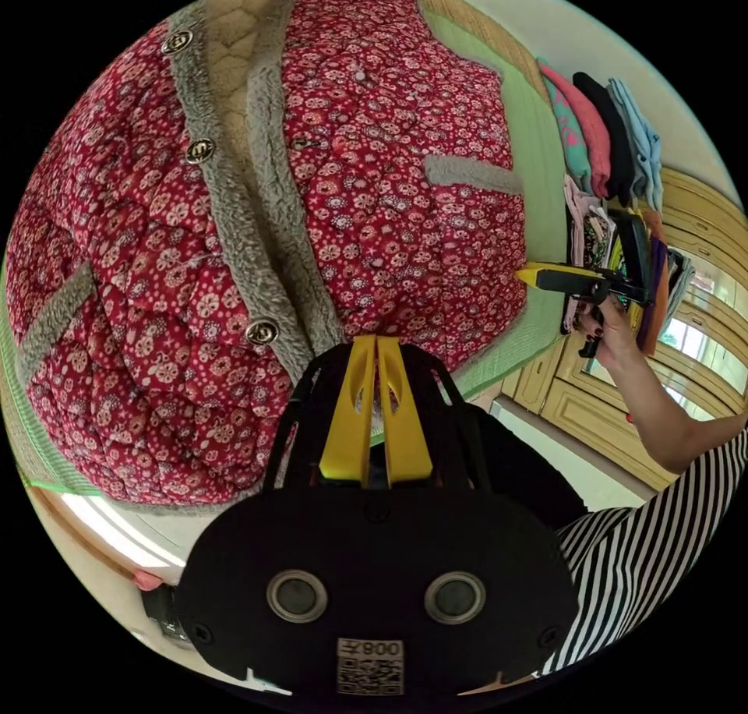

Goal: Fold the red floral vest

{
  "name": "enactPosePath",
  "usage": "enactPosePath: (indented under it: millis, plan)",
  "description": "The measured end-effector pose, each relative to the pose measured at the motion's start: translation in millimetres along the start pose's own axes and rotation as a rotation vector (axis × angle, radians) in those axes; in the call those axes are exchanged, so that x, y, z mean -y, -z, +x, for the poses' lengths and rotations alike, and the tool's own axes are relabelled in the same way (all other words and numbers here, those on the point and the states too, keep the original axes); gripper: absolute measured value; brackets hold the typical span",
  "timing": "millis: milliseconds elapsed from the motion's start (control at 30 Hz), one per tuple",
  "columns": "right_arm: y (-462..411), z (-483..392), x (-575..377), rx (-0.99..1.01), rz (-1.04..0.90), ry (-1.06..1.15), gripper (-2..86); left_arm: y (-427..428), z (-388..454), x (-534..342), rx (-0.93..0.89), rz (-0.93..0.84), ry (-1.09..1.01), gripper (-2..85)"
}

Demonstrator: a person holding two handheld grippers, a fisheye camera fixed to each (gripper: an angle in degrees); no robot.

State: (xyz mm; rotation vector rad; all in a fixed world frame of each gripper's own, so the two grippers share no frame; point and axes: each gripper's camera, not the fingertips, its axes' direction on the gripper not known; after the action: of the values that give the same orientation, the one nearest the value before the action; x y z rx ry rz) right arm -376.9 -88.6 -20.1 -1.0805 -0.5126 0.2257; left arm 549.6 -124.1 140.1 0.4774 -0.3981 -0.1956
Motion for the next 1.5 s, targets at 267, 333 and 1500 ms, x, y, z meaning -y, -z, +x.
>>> enactPosePath:
  millis: [267,333,1500]
  plan:
    - [-24,24,-45,0.147,-0.058,-0.136,4.7,-16,-5,-10,-0.053,-0.114,0.002,0.3]
    - [-21,26,-43,0.158,-0.059,-0.138,4.4,-12,-6,-9,-0.058,-0.106,-0.003,0.5]
    - [97,-85,228,-0.140,0.477,0.279,4.9,73,-19,160,0.061,0.358,-0.114,0.0]
